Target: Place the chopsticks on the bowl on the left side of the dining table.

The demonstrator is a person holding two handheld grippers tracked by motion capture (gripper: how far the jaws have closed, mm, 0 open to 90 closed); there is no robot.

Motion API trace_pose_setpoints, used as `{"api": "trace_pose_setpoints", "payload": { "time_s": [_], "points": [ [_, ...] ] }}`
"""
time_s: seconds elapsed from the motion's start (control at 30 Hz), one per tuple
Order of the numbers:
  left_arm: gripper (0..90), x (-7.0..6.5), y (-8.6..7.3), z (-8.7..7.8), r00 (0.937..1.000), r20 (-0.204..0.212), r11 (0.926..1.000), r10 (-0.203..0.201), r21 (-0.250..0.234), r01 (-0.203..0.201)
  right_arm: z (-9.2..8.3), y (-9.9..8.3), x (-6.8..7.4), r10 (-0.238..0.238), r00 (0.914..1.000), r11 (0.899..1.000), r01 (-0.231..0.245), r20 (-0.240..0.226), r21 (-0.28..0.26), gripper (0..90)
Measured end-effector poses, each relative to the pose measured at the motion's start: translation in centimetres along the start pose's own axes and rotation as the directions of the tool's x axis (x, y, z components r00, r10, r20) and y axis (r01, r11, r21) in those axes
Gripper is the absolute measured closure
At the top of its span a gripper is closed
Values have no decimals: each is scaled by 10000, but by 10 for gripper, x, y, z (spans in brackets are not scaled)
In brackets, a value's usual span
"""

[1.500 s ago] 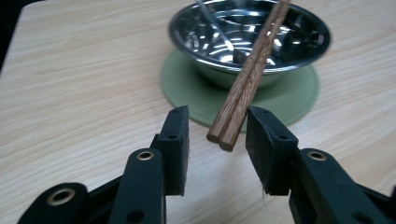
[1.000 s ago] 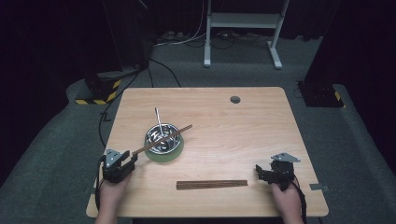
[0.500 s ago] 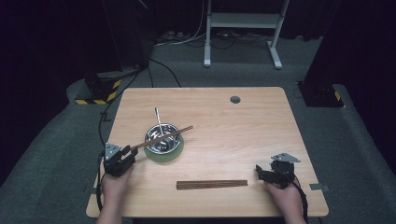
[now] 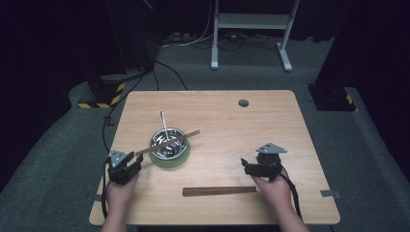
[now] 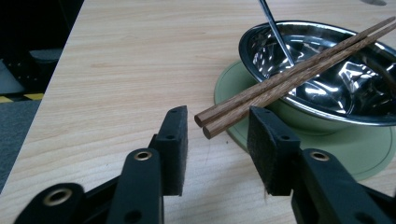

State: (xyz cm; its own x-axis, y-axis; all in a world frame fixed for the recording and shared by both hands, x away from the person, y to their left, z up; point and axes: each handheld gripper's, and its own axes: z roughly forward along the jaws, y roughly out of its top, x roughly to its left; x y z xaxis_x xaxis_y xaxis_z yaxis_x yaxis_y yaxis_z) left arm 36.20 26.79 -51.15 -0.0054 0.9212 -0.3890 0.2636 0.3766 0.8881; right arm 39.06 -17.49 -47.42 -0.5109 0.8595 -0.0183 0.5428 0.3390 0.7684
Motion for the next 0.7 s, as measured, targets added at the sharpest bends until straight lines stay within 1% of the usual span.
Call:
{"api": "trace_pose_setpoints", "payload": {
  "time_s": [0.03, 0.07, 0.1, 0.13, 0.17, 0.2, 0.23, 0.27, 0.3, 0.33, 0.37, 0.4, 0.43, 0.47, 0.5, 0.53, 0.57, 0.63, 0.67, 0.7],
  "points": [
    [596, 1, 0, -1, 9997, 41, 9997, 231, 97, -232, 6, 7, 7, -162, 9998, 9999, 163, -127, 36, 206],
    [598, 1, 0, -1, 9993, -31, 9992, 383, 142, -382, 9, 11, 11, -286, 9994, 9996, 287, -191, 30, 217],
    [603, 1, -1, -1, 9992, -25, 9991, 408, 148, -408, 16, 18, 18, -510, 9982, 9987, 509, -308, -40, 233],
    [609, 1, -1, -2, 9985, -36, 9984, 544, 174, -543, 20, 22, 22, -576, 9976, 9983, 573, -382, -99, 240],
    [612, 0, -1, -1, 9988, -85, 9987, 482, 161, -481, 25, 28, 27, -668, 9965, 9977, 663, -502, -104, 247],
    [614, 0, -2, -1, 9987, -56, 9986, 506, 137, -505, 33, 34, 33, -760, 9950, 9970, 750, -655, -171, 255],
    [617, -2, -2, 1, 9995, -36, 9995, 302, 10, -302, 38, 38, 36, -803, 9938, 9967, 794, -767, -149, 258],
    [621, 0, -2, 0, 9974, -87, 9972, 722, 212, -720, 45, 42, 41, -827, 9927, 9966, 819, -877, -125, 263],
    [624, -1, -3, 1, 9979, -81, 9978, 650, 166, -649, 54, 48, 47, -847, 9911, 9964, 834, -1023, -166, 270],
    [624, -2, -3, 2, 9987, -68, 9986, 512, 113, -512, 59, 51, 51, -886, 9897, 9960, 872, -1120, -168, 273],
    [625, -4, -3, 4, 9997, -66, 9997, 254, -11, -254, 66, 55, 55, -931, 9880, 9956, 910, -1232, -225, 278],
    [627, -2, -3, 4, 9991, -76, 9991, 411, 45, -410, 75, 61, 62, -1049, 9844, 9944, 1014, -1416, -313, 284],
    [627, -2, -2, 4, 9991, -48, 9991, 410, 65, -409, 79, 64, 66, -1044, 9828, 9944, 1009, -1522, -307, 286],
    [626, 0, -2, 4, 9980, -32, 9978, 630, 185, -630, 86, 67, 70, -1163, 9805, 9930, 1113, -1584, -404, 290],
    [626, 0, -2, 5, 9981, -18, 9979, 613, 187, -613, 92, 71, 74, -1206, 9781, 9925, 1153, -1696, -409, 296],
    [625, 0, -2, 6, 9986, -30, 9985, 521, 163, -520, 96, 73, 77, -1216, 9776, 9924, 1163, -1720, -406, 299],
    [624, 0, -2, 6, 9991, -30, 9990, 416, 155, -416, 101, 75, 79, -1255, 9759, 9919, 1203, -1787, -396, 303],
    [623, 1, -2, 7, 9993, -71, 9993, 357, 129, -356, 111, 80, 82, -1304, 9742, 9913, 1249, -1841, -415, 307],
    [622, 1, -2, 8, 9998, -72, 9998, 170, 67, -170, 114, 82, 83, -1356, 9735, 9905, 1292, -1841, -464, 311],
    [620, 2, -2, 8, 9998, -68, 9998, 211, 62, -211, 120, 85, 84, -1283, 9735, 9913, 1204, -1891, -529, 319]
  ]
}}
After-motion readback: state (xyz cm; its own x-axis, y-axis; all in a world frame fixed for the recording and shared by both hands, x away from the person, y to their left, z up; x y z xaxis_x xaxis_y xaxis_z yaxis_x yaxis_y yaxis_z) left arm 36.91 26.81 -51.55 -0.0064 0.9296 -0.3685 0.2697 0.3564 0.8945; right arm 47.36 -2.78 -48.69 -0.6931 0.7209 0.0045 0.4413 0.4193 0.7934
